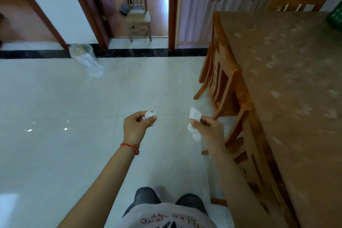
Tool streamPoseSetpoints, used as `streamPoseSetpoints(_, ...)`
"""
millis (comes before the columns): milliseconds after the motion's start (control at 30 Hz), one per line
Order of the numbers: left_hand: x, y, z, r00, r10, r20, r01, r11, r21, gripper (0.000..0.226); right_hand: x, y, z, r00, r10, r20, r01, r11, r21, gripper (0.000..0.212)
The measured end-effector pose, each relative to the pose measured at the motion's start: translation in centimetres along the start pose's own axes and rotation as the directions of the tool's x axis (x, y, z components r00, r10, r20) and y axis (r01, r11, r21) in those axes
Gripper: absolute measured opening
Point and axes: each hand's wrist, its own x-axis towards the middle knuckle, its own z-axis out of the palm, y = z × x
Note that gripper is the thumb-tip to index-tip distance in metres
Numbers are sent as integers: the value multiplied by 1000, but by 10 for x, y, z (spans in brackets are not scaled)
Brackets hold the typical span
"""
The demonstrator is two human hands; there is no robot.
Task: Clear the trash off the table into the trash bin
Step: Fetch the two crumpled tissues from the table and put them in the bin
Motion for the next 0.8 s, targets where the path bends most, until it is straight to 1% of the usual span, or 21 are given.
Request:
streamPoseSetpoints(167, 30, -5, -44, 997, -39, -72, 39, 999, -1, 11, 12, 0, 51, 998, 27, 54, -26, 1000, -18, 32)
streamPoseSetpoints(333, 60, -2, -52, 992, -66, -103, 66, 998, -8, 10, 40, -6, 73, 995, 60, 74, -58, 998, -37, 31)
streamPoseSetpoints(567, 135, 15, -26, 993, -78, -88, 76, 997, -22, 13, 121, -33, 89, 996, 74, 52, -74, 997, -17, 30)
streamPoseSetpoints(667, 180, 29, -5, 995, -56, -87, 55, 998, -16, 9, 168, -53, 92, 998, 53, 45, -51, 998, -31, 31)
streamPoseSetpoints(800, 234, 58, 23, 996, -41, -82, 41, 999, -8, 9, 230, -89, 90, 998, 33, 51, -30, 998, -57, 35)
